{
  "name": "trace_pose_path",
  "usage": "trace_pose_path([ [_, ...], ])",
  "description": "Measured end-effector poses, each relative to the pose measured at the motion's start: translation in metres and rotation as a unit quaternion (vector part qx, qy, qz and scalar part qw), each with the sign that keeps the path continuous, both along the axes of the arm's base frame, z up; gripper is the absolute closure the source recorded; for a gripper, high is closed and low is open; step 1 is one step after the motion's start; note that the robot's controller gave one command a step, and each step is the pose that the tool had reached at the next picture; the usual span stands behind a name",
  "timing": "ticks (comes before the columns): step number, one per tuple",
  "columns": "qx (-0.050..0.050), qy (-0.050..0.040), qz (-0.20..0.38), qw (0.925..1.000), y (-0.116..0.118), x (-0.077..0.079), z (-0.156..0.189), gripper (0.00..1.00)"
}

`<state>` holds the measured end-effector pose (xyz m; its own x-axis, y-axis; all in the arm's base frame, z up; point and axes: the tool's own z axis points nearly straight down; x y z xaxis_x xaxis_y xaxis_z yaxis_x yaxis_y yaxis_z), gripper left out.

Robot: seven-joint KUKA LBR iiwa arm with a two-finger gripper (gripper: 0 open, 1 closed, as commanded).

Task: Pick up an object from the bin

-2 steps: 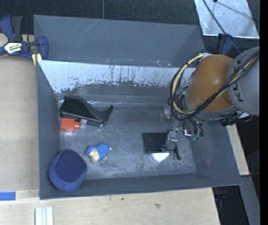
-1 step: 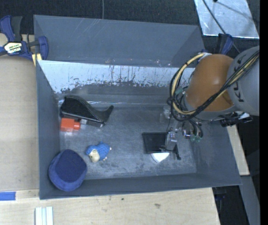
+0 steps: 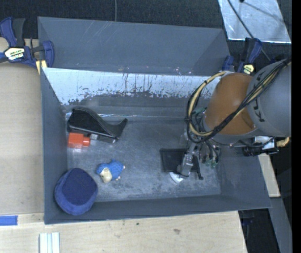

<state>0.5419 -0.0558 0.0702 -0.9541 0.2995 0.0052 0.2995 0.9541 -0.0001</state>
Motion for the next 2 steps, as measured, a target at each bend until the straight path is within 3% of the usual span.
trace_pose_path([
  [1, 0.000, -0.0009, 0.002, 1.0000, 0.0001, 0.0007, 0.0009, 0.00],
  [2, 0.000, -0.0019, 0.001, 1.0000, -0.0002, 0.0016, 0.0012, 1.00],
])
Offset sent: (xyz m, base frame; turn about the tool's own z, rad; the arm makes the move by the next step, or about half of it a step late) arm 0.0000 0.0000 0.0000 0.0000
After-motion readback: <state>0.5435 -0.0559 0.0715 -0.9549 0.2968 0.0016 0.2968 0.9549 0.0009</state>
